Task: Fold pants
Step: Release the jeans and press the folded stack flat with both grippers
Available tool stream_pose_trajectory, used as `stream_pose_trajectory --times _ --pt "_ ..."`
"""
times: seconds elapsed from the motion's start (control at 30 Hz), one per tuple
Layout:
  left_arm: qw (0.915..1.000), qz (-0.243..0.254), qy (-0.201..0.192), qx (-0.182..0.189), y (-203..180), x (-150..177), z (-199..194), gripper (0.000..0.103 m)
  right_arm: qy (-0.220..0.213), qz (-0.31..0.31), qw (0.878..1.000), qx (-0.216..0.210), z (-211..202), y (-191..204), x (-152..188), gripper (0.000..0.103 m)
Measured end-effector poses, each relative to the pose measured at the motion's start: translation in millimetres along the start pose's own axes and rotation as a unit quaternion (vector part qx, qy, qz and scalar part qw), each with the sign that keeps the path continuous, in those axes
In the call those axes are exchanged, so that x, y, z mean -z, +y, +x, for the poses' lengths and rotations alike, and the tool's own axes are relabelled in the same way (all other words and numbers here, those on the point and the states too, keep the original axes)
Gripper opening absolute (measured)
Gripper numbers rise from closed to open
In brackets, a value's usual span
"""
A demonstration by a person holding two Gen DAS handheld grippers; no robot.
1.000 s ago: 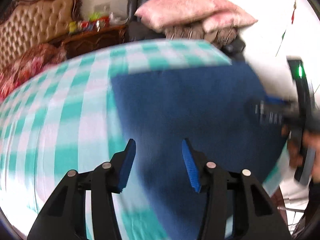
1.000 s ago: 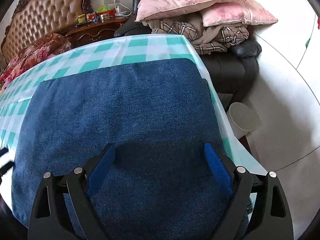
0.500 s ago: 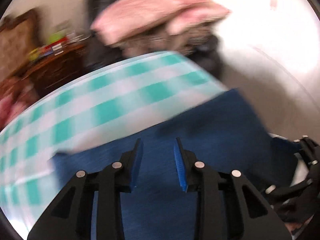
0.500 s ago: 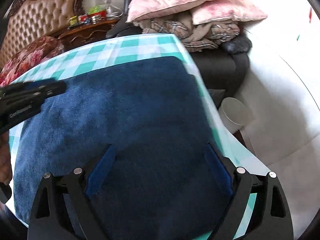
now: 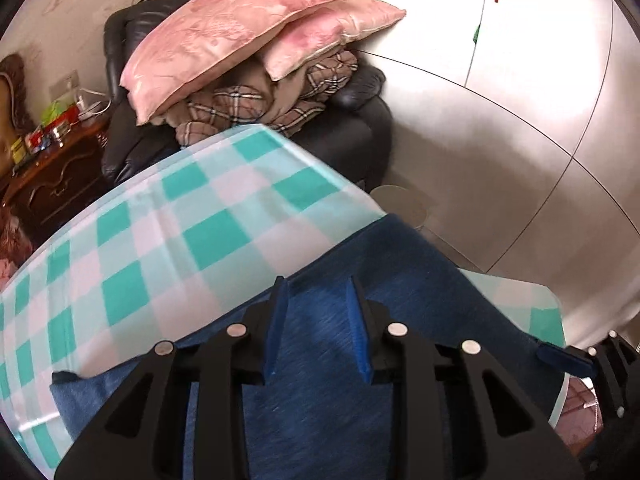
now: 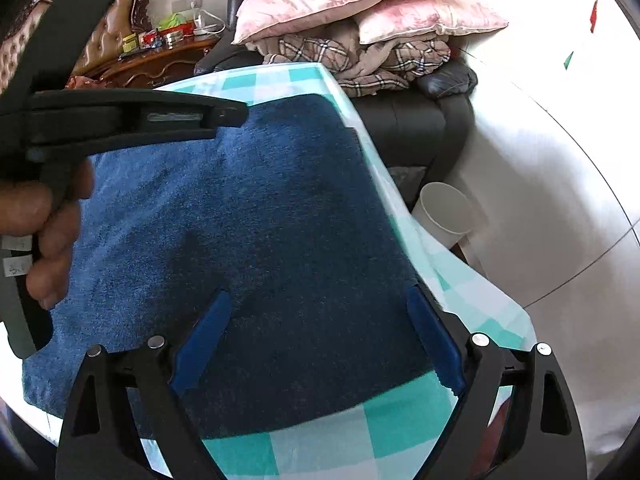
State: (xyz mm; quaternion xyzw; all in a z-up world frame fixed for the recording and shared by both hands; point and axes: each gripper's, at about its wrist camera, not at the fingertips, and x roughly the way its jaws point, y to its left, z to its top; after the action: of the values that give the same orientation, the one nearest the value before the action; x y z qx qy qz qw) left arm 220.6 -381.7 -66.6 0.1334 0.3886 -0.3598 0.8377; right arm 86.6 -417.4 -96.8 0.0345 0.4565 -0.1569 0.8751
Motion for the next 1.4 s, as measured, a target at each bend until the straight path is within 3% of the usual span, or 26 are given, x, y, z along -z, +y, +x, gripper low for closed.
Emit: stream_pose_trajectory --times 0.17,0.2,0.33,0.47,0.6,0.7,0.8,1.07,1.27,1.4 --pt "0.9997 0.001 0.013 -0.02 -8 -8 26 0.035 0.015 0.018 1.0 0.021 1 -12 5 0.085" --pt "0.9996 -0.006 0.015 -0.024 -6 -9 27 0.041 0.02 0.022 0.999 0.021 3 -15 7 0.085" --pt "0.9992 -0.031 0.002 -0.026 -1 -9 9 0.042 0.022 0.024 0.999 0.022 2 -19 11 0.085" --pt "0.9984 -0.048 -0.01 -0.029 1 9 -22 0.042 0.022 0.023 0.999 0.024 -1 -19 14 0.085" --pt "0.9975 -0.057 0.032 -0.024 2 40 -25 0.043 0.023 0.022 0.999 0.026 -3 -18 17 0.085" --pt "0.996 -0.043 0.063 -0.047 -2 67 -23 0.046 0.022 0.025 0.999 0.026 -8 -18 21 0.085" --pt "0.9959 -0.045 0.06 -0.051 -6 83 -33 0.054 0.019 0.024 0.999 0.029 -13 -19 23 0.085" --pt "0.9961 -0.038 0.044 -0.066 -21 113 -72 0.061 0.012 0.028 0.999 0.033 -26 -20 28 0.085" --pt "0.9959 -0.058 0.025 -0.065 -24 125 -112 0.078 -0.002 0.031 0.999 0.03 -46 -18 33 0.085" --pt "0.9936 -0.08 0.018 -0.078 -21 132 -139 0.095 -0.015 0.031 0.999 0.024 -63 -15 35 0.085"
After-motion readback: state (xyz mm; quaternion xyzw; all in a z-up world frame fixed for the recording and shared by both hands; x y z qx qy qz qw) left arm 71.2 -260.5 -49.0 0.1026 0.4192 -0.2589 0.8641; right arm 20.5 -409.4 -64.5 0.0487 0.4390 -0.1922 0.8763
